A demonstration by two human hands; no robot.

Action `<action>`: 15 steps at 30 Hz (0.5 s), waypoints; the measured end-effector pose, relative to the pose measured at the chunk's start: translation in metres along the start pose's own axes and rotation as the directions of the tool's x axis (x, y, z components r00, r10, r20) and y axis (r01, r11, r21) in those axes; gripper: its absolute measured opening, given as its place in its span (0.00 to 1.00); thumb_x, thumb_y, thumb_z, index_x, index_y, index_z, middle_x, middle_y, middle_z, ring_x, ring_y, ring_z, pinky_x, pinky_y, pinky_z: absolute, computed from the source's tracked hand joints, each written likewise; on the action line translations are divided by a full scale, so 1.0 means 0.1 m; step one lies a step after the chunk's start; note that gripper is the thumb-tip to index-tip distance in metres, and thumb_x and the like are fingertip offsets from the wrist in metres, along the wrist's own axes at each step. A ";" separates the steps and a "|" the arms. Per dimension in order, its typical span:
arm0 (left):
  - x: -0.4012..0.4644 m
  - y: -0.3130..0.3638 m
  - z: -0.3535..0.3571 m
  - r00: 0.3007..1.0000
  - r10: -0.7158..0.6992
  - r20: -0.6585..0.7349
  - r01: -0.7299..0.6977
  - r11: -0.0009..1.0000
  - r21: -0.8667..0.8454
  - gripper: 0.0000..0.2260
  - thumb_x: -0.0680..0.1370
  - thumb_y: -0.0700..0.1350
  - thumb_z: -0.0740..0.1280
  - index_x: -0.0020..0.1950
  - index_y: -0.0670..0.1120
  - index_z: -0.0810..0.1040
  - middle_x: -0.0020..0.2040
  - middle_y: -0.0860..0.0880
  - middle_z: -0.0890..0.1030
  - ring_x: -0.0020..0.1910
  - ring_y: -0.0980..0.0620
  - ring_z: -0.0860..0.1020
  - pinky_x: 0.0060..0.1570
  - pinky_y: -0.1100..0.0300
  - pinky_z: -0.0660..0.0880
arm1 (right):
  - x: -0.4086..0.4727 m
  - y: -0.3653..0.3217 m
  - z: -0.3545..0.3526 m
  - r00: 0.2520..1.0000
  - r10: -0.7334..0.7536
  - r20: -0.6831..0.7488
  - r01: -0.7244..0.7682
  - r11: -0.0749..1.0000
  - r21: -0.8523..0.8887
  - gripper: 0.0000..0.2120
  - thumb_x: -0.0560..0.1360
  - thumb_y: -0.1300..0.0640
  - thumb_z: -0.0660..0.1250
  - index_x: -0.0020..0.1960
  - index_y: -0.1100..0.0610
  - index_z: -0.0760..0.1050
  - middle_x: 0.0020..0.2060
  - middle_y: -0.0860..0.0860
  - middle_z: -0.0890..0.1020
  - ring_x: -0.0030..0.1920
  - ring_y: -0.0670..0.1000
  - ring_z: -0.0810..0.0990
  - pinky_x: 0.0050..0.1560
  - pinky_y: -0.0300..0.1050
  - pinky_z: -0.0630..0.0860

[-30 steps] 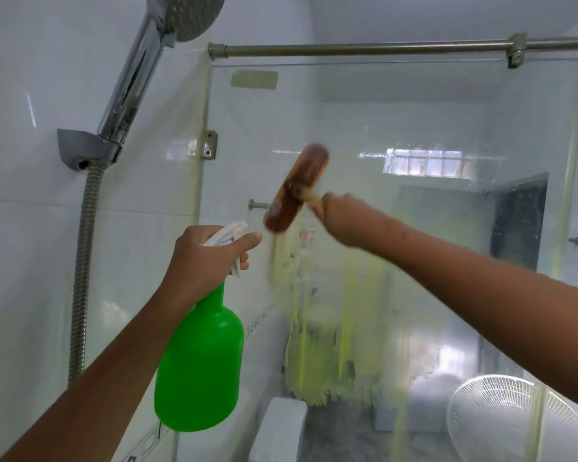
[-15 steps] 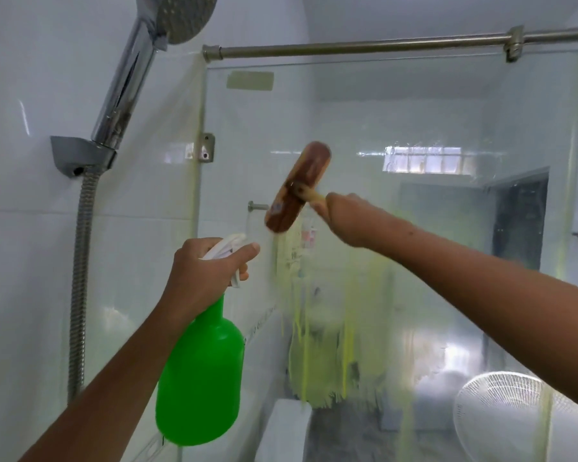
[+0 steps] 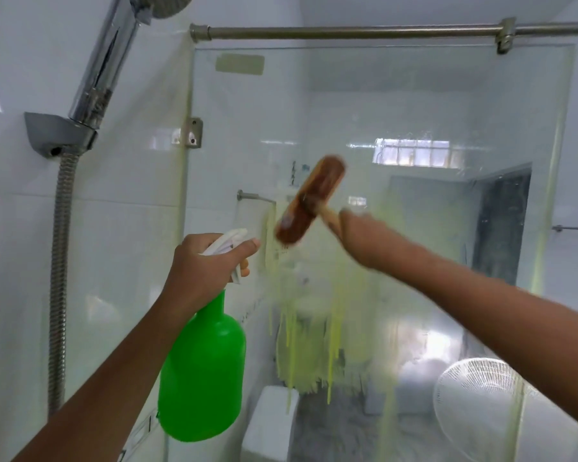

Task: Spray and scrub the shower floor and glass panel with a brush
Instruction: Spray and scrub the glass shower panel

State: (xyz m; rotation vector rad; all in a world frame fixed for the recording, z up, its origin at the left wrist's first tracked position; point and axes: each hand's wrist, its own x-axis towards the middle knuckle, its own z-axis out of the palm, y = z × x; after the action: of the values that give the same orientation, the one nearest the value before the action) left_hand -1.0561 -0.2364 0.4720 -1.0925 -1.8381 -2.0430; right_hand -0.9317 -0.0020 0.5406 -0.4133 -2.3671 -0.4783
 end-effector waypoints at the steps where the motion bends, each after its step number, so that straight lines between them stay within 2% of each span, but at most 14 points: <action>1: -0.01 0.00 0.00 1.000 0.005 0.000 -0.005 1.000 0.003 0.09 0.71 0.55 0.80 0.40 0.51 0.87 0.36 0.44 0.87 0.44 0.37 0.87 0.55 0.36 0.83 | 0.16 0.10 -0.14 0.995 0.062 -0.079 -0.057 0.996 0.070 0.24 0.83 0.40 0.46 0.61 0.57 0.70 0.42 0.61 0.77 0.43 0.63 0.80 0.38 0.49 0.70; 3: -0.03 0.01 0.00 1.000 0.013 -0.002 -0.013 1.000 0.010 0.11 0.72 0.55 0.80 0.39 0.47 0.87 0.36 0.44 0.87 0.43 0.38 0.87 0.55 0.37 0.83 | 0.31 0.20 -0.25 0.974 0.160 -0.162 -0.132 0.976 0.175 0.29 0.81 0.36 0.42 0.53 0.57 0.70 0.36 0.53 0.73 0.35 0.56 0.76 0.32 0.45 0.65; 4: -0.04 0.01 -0.01 1.000 0.016 -0.005 -0.016 1.000 0.014 0.12 0.73 0.54 0.80 0.39 0.46 0.87 0.36 0.44 0.87 0.42 0.39 0.87 0.55 0.37 0.83 | 0.27 0.19 -0.21 0.973 0.169 -0.154 -0.139 0.972 0.188 0.29 0.81 0.35 0.42 0.51 0.57 0.70 0.34 0.51 0.72 0.33 0.54 0.75 0.31 0.45 0.65; 6: -0.07 0.03 -0.03 1.000 0.018 -0.005 -0.018 1.000 0.024 0.11 0.74 0.53 0.79 0.39 0.46 0.87 0.36 0.45 0.87 0.42 0.41 0.88 0.55 0.39 0.84 | 0.01 0.16 0.10 0.995 0.061 -0.079 -0.055 0.995 0.083 0.31 0.79 0.32 0.41 0.53 0.56 0.70 0.36 0.55 0.75 0.36 0.60 0.78 0.36 0.47 0.69; 7: -0.08 0.04 -0.06 1.000 0.021 -0.009 -0.021 0.999 0.026 0.11 0.74 0.53 0.79 0.39 0.46 0.87 0.36 0.45 0.87 0.42 0.42 0.88 0.55 0.39 0.84 | -0.22 0.08 0.24 1.000 -0.011 0.009 0.011 0.999 0.038 0.29 0.80 0.33 0.43 0.53 0.56 0.69 0.38 0.57 0.77 0.39 0.62 0.79 0.37 0.49 0.71; 9: -0.09 0.05 -0.10 1.000 0.023 -0.020 -0.023 1.000 0.004 0.10 0.75 0.52 0.79 0.42 0.46 0.87 0.37 0.44 0.87 0.42 0.42 0.88 0.55 0.41 0.84 | -0.60 -0.01 0.40 0.981 -0.075 0.176 0.070 0.997 0.038 0.23 0.81 0.36 0.46 0.49 0.54 0.66 0.36 0.54 0.76 0.37 0.61 0.78 0.39 0.51 0.73; 10: -0.08 0.05 -0.11 1.000 0.023 -0.017 -0.023 1.000 -0.012 0.09 0.74 0.51 0.79 0.43 0.46 0.87 0.38 0.43 0.87 0.42 0.42 0.88 0.54 0.41 0.84 | -0.64 0.02 0.44 0.979 -0.061 0.196 0.051 0.997 0.055 0.23 0.81 0.36 0.46 0.47 0.54 0.66 0.34 0.53 0.74 0.36 0.59 0.76 0.39 0.52 0.74; 13: -0.10 0.07 -0.08 0.999 0.036 0.037 -0.035 0.999 -0.021 0.11 0.71 0.55 0.81 0.42 0.47 0.88 0.38 0.43 0.88 0.44 0.40 0.88 0.55 0.38 0.84 | -0.45 0.05 0.22 0.994 0.075 0.081 -0.087 0.986 0.144 0.24 0.81 0.37 0.46 0.47 0.55 0.67 0.37 0.55 0.77 0.37 0.60 0.77 0.39 0.53 0.74; 15: -0.10 0.08 -0.01 0.996 0.053 0.074 -0.054 0.998 0.014 0.16 0.67 0.62 0.78 0.40 0.50 0.87 0.38 0.45 0.87 0.44 0.40 0.88 0.55 0.38 0.83 | -0.27 0.09 -0.02 0.980 0.199 0.017 -0.197 0.946 0.256 0.25 0.82 0.38 0.46 0.49 0.57 0.69 0.39 0.56 0.77 0.37 0.60 0.79 0.34 0.52 0.75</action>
State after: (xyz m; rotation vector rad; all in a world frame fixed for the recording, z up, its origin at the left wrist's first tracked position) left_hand -1.0448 -0.2428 0.4719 -1.2152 -1.8346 -1.9801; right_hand -0.9076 0.0008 0.5262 -0.5193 -2.3086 -0.0778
